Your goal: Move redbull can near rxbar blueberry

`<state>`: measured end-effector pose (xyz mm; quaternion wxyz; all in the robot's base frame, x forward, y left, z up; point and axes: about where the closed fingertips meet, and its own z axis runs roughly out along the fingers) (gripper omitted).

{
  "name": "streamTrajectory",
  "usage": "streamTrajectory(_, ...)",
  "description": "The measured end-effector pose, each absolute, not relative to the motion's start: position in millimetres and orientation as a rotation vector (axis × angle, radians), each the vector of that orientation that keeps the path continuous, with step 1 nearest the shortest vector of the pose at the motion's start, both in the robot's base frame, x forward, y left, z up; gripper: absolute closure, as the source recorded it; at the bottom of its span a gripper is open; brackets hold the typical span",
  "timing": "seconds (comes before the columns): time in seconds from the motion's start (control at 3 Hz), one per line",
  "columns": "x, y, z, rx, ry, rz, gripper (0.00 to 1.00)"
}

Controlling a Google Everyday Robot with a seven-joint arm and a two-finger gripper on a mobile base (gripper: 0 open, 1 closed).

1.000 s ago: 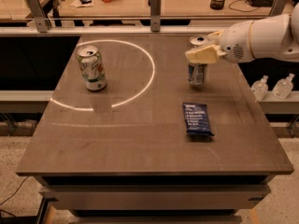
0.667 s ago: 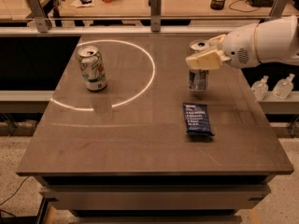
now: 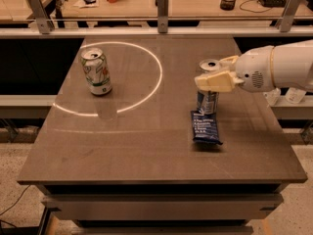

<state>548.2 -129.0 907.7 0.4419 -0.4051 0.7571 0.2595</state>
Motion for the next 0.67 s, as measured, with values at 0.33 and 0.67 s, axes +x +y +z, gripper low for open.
streamTrajectory(0.33, 543.7, -126.2, 899.8, -0.97, 1.872, 0.674, 1.0)
streamTrajectory(0.67, 543.7, -126.2, 903.3, -0.971, 1.872, 0.674, 0.82)
